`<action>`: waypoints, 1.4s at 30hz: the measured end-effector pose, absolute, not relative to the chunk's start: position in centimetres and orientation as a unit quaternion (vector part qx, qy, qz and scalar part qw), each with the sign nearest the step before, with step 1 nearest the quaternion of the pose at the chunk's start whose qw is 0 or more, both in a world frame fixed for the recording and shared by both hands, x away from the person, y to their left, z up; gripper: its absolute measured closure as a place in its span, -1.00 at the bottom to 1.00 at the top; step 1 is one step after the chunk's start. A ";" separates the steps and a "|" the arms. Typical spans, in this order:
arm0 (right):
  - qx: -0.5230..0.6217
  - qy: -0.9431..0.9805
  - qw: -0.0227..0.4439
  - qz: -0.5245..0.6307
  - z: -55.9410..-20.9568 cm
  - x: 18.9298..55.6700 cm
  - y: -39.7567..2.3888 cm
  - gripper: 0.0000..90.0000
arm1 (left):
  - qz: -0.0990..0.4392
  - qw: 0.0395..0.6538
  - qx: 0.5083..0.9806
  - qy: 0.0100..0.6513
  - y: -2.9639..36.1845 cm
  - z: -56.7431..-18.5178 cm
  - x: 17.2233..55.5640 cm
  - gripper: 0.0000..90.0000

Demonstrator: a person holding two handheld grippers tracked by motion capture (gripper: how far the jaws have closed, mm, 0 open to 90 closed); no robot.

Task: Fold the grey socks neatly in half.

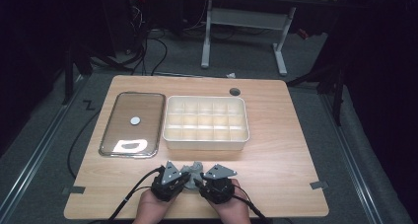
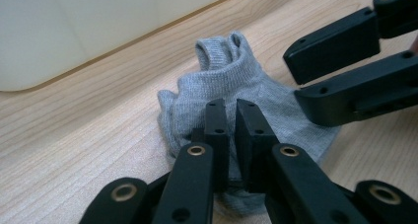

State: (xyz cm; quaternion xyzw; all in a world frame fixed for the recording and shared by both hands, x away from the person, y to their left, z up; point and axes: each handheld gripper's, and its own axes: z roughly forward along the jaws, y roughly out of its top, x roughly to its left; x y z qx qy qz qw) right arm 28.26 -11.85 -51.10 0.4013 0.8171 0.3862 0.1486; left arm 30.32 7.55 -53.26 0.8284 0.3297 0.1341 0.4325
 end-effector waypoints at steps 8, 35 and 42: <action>0.449 0.795 0.133 0.385 -51.5 28.6 -12.3 0.34 | 0.134 0.433 0.828 0.330 7.6 -53.3 30.3 0.83; 0.433 0.818 0.097 0.367 -52.3 29.3 -11.2 0.76 | 0.153 0.429 0.826 0.333 8.8 -53.3 29.8 0.79; 0.409 0.817 0.111 0.392 -50.2 28.2 -11.4 0.80 | 0.140 0.433 0.827 0.329 8.3 -53.3 29.6 0.82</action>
